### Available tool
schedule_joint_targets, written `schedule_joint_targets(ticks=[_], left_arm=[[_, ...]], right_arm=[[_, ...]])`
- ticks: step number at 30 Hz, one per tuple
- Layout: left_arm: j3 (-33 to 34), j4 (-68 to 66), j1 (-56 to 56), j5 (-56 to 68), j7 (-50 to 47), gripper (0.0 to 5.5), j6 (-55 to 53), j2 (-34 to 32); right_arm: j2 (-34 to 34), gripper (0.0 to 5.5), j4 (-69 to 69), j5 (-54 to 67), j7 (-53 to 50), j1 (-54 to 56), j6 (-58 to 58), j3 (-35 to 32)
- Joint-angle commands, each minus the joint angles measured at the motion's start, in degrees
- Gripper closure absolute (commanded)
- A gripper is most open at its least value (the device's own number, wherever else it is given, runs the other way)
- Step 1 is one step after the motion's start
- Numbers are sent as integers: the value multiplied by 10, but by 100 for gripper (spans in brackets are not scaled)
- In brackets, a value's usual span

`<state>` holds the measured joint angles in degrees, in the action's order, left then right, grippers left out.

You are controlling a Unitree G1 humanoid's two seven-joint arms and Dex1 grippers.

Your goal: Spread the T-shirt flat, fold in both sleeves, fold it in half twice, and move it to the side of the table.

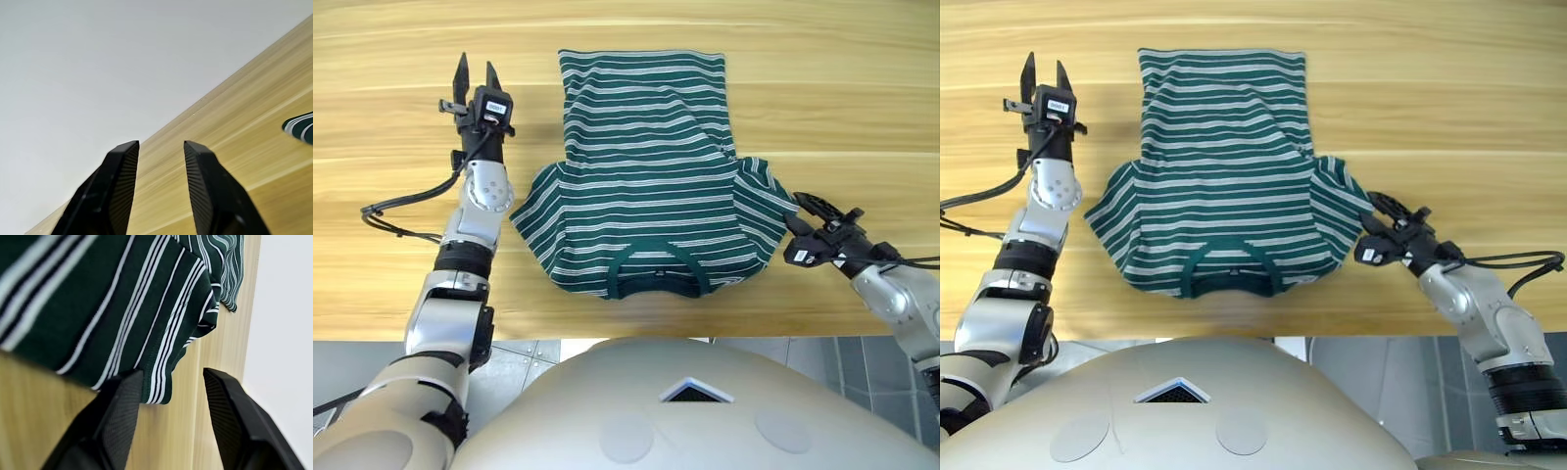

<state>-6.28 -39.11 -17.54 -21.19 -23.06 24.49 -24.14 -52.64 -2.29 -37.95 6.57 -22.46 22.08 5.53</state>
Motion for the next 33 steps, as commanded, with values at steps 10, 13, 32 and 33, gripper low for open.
schedule_joint_targets(ticks=[10,13,32,33], left_arm=[[58,349,411,27,223,381,144,-215],[44,396,446,-54,287,381,103,-243],[43,505,530,-213,363,381,-38,-217],[32,491,517,-213,363,381,-37,-214]], right_arm=[[174,322,-33,223,69,177,82,67],[202,322,33,200,72,255,86,79],[175,322,106,161,59,304,98,22],[175,322,103,161,60,304,98,21]])
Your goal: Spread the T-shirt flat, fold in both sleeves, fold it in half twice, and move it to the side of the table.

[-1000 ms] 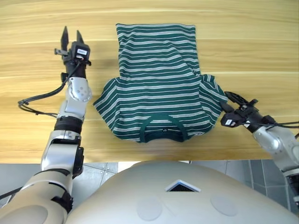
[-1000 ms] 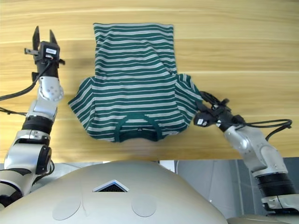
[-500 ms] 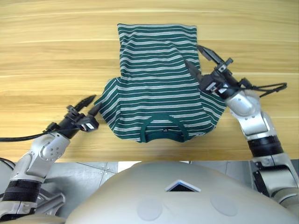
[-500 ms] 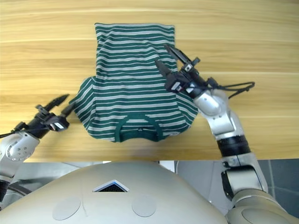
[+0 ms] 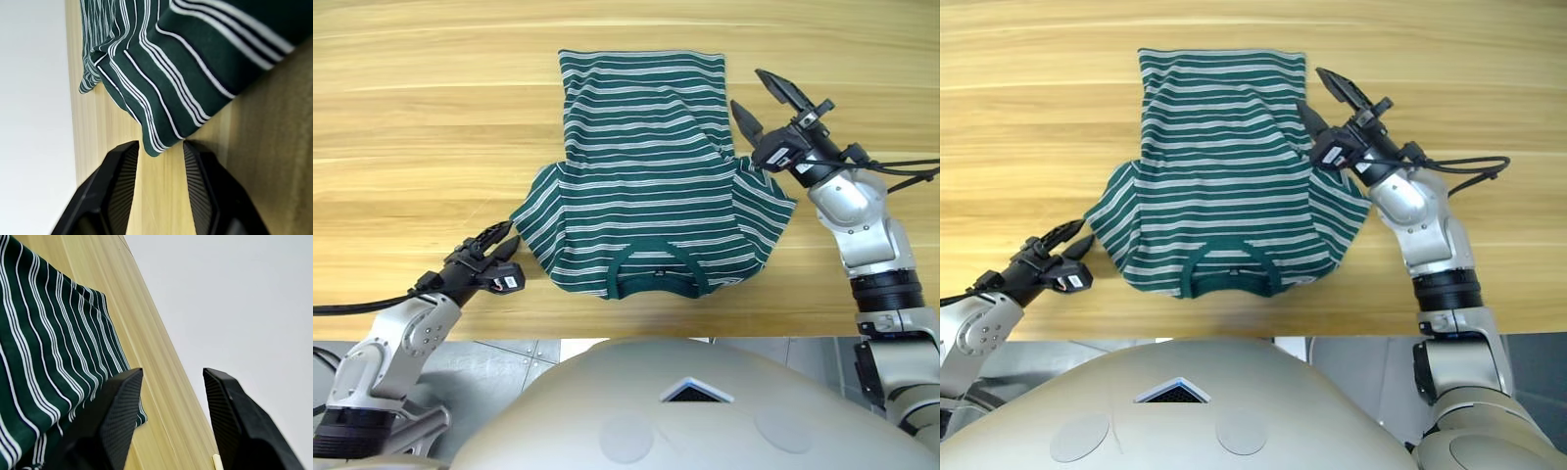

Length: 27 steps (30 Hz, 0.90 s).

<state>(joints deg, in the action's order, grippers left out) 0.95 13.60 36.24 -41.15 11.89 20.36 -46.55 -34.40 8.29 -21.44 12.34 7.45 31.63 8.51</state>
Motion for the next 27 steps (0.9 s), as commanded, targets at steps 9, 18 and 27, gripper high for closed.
schedule_joint_targets(ticks=[9,18,27], left_arm=[[-80,-134,-97,-17,2,381,-9,16],[-110,-126,-113,-9,3,381,9,18],[-120,-143,-115,-2,3,446,5,7]], right_arm=[[-4,322,-10,-3,-8,-12,-2,-26],[-1,322,-5,-3,-14,-11,-4,-30],[2,320,-11,2,-16,-23,-10,-36]])
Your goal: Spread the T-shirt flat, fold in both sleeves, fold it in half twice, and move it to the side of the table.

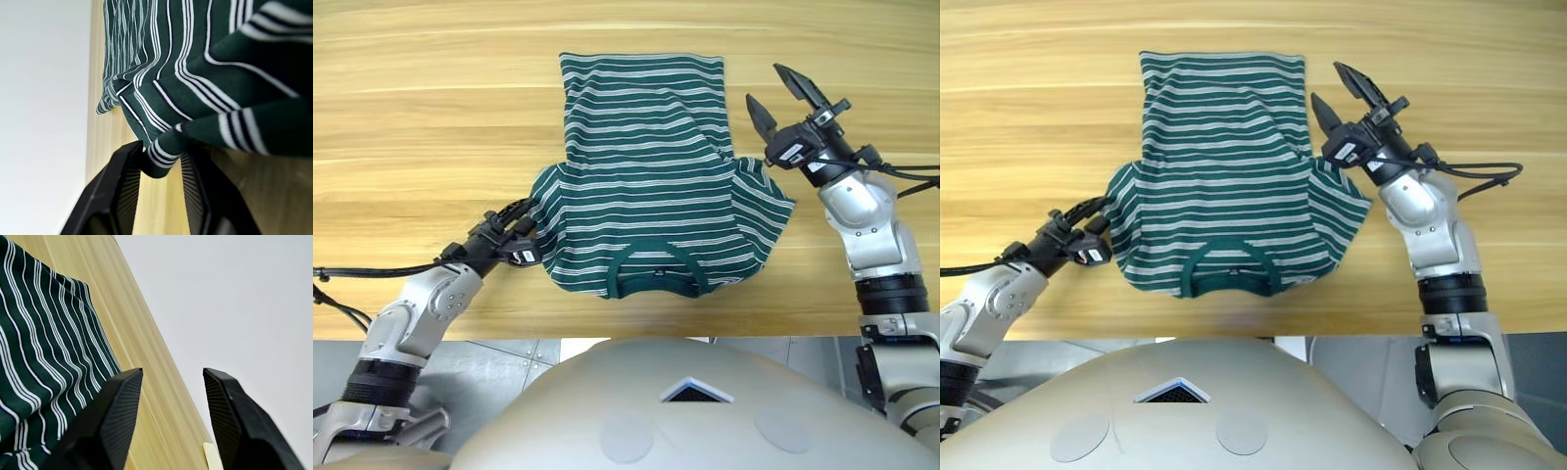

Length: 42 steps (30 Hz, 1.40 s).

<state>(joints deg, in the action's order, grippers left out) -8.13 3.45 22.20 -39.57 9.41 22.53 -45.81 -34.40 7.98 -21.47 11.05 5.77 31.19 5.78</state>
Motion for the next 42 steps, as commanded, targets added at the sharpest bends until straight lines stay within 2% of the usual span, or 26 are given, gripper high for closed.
schedule_joint_targets(ticks=[1,13,21,32,42], left_arm=[[-28,-41,26,-17,26,452,-19,-1],[-35,-53,13,-8,15,549,-17,3],[-30,-50,3,21,-21,549,12,23],[-5,-13,-43,85,-72,549,83,83],[-54,-57,-123,74,-17,549,135,85]], right_arm=[[2,320,-9,3,-3,-8,-6,-10],[4,320,-16,7,-8,-23,-12,-26],[4,320,-22,9,-16,-44,-15,-41],[9,320,-3,3,-34,-55,-9,-47],[18,320,5,-6,-43,-54,-8,-41]])
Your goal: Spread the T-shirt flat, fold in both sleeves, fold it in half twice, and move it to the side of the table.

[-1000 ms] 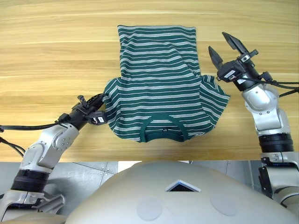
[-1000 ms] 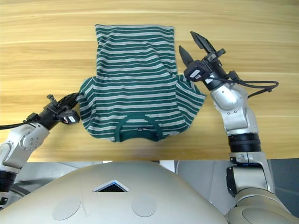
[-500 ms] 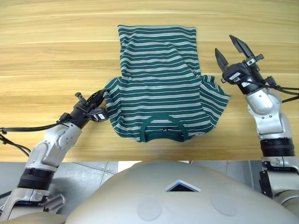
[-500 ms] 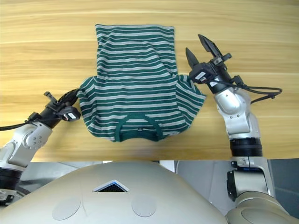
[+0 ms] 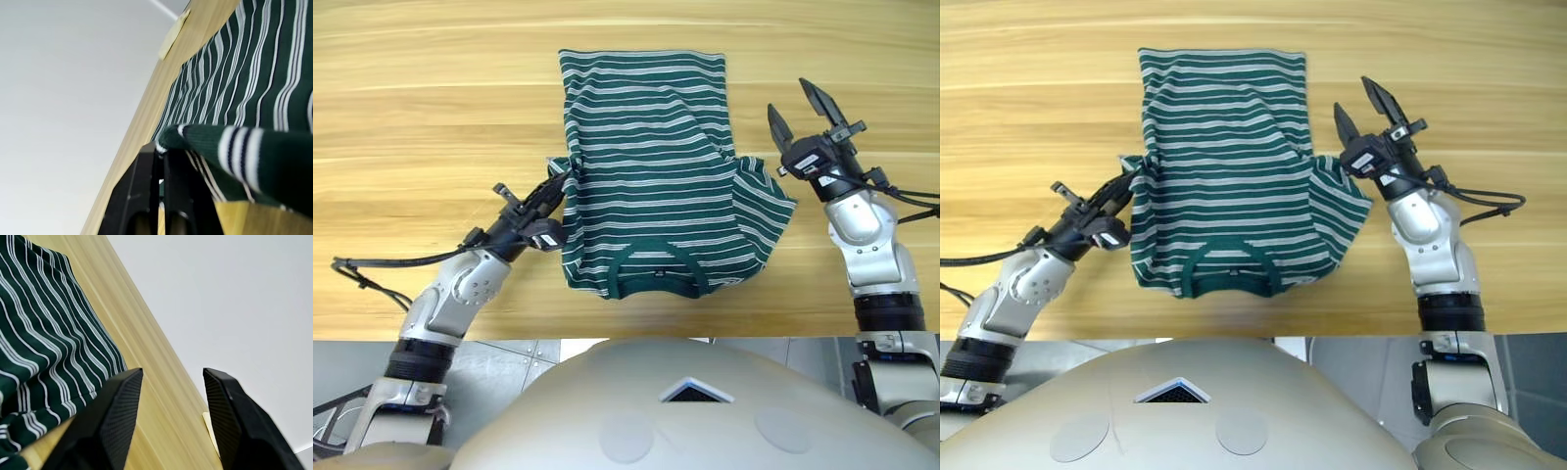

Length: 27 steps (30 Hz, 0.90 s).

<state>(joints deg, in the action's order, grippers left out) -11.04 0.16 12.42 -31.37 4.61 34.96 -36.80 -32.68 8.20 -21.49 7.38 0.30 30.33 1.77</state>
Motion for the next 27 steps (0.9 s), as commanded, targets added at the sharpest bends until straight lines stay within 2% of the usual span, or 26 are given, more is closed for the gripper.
schedule_joint_targets(ticks=[1,10,16,23,27], left_arm=[[-33,-34,-30,-9,38,549,15,-5],[-90,-157,-65,29,86,549,41,22],[-97,-160,-44,118,119,447,48,40],[-99,-95,12,235,182,323,62,32],[-115,-36,54,366,257,323,72,25]], right_arm=[[0,320,4,-5,-7,1,2,-2],[-3,320,6,-8,-12,2,6,-1],[-2,320,8,-10,-7,13,4,5],[-5,320,1,-9,-4,10,2,7],[-6,320,4,-10,-3,11,1,9]])
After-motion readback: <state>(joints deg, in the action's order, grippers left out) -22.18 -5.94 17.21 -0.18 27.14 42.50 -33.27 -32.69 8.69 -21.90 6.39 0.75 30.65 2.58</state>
